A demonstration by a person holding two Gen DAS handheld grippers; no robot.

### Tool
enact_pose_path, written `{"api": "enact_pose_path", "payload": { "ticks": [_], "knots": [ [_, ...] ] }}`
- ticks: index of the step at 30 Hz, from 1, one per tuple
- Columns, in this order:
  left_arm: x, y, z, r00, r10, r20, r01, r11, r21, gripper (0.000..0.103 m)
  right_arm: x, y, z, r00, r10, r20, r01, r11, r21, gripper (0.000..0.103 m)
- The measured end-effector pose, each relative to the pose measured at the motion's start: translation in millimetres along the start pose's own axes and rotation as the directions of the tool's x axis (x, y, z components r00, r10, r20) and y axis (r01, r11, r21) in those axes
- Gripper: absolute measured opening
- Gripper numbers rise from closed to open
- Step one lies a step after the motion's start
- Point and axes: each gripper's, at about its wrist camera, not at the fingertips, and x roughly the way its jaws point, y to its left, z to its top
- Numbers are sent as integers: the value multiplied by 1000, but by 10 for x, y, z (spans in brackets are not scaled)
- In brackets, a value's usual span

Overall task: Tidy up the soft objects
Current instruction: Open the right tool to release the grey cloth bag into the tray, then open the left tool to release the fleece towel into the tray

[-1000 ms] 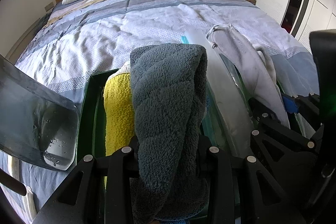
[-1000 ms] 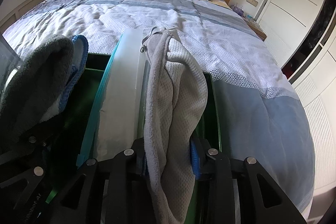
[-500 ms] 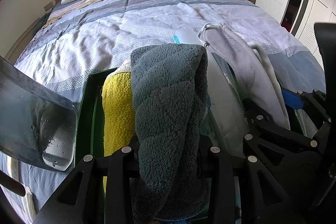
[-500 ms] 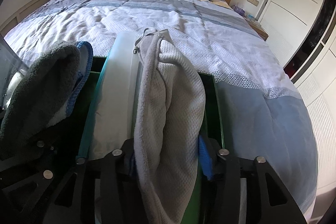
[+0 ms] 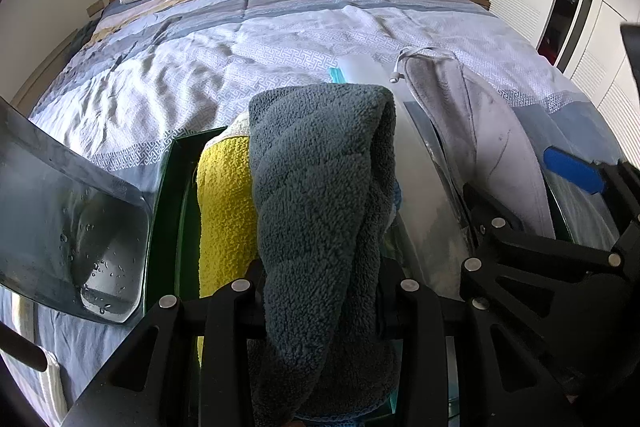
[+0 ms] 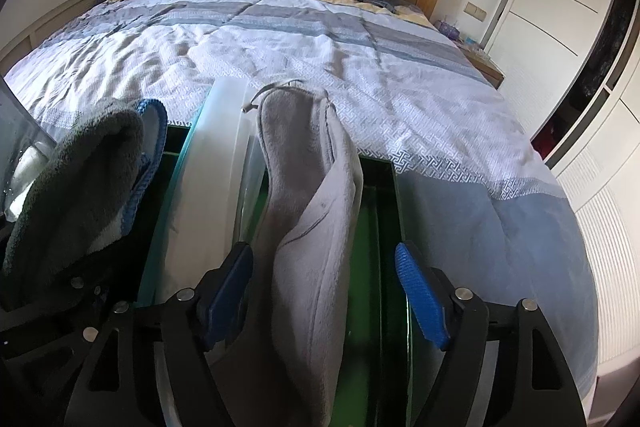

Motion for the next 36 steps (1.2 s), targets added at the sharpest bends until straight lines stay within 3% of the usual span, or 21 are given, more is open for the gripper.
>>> {"api": "enact_pose_path", "payload": {
  "ticks": [16,22,36],
  "knots": [
    [-24,45,13,1000,3,8,-3,1000,-15,31,-125,-16,58,999,-20,36,20,1000,-6,88],
    [-27,57,15,1000,1,8,-1,1000,-18,31,-206,-62,91,999,-15,52,14,1000,7,97],
    [-40,31,-2,1000,-10,13,11,1000,-26,31,-435,-46,127,994,-17,103,15,1000,21,98]
  ]
}}
